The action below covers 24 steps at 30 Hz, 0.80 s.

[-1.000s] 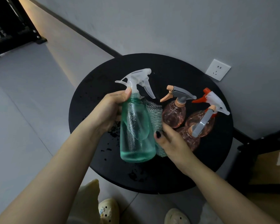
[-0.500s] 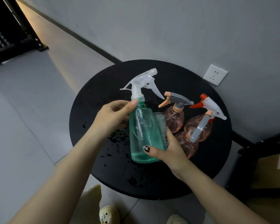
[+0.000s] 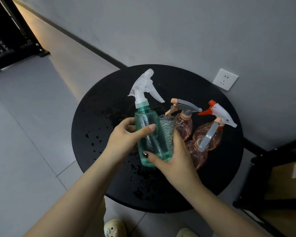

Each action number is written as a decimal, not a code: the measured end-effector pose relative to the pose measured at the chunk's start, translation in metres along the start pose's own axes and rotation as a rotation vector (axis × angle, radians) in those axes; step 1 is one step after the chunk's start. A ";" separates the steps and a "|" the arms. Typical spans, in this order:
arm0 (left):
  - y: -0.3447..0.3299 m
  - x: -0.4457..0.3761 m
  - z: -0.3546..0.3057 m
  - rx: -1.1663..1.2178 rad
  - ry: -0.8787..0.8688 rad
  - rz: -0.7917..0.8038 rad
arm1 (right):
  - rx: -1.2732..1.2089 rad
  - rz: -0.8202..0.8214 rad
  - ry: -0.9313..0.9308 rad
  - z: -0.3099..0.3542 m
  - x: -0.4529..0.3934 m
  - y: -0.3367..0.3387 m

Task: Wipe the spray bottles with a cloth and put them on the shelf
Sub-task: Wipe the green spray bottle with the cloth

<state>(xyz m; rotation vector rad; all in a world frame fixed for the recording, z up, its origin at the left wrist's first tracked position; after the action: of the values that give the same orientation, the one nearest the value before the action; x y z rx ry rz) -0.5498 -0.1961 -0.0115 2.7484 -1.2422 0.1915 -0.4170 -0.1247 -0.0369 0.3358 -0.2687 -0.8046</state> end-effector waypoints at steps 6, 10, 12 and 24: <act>0.015 -0.010 -0.001 0.163 0.044 0.113 | 0.265 0.077 0.365 0.014 0.007 0.022; 0.023 -0.015 0.000 0.190 0.019 0.200 | 0.518 0.135 0.628 0.009 0.008 0.030; 0.022 -0.015 0.001 0.188 0.008 0.270 | 0.510 0.157 0.619 0.011 0.003 0.032; 0.022 -0.008 0.004 0.229 -0.049 0.322 | -0.139 0.253 0.161 0.028 -0.021 0.021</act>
<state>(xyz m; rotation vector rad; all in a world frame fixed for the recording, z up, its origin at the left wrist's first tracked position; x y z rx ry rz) -0.5714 -0.2052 -0.0156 2.7295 -1.7753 0.3148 -0.4274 -0.1008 -0.0050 0.2285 -0.1011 -0.5401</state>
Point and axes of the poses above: each hand's wrist, its own x-axis away from the middle knuckle, its own y-axis out of the back of the hand, z = x × y, the point moved 3 cm from there along -x, towards the middle knuckle, and after that the axes turned 10 degrees about -y, right-handed, at the moved point
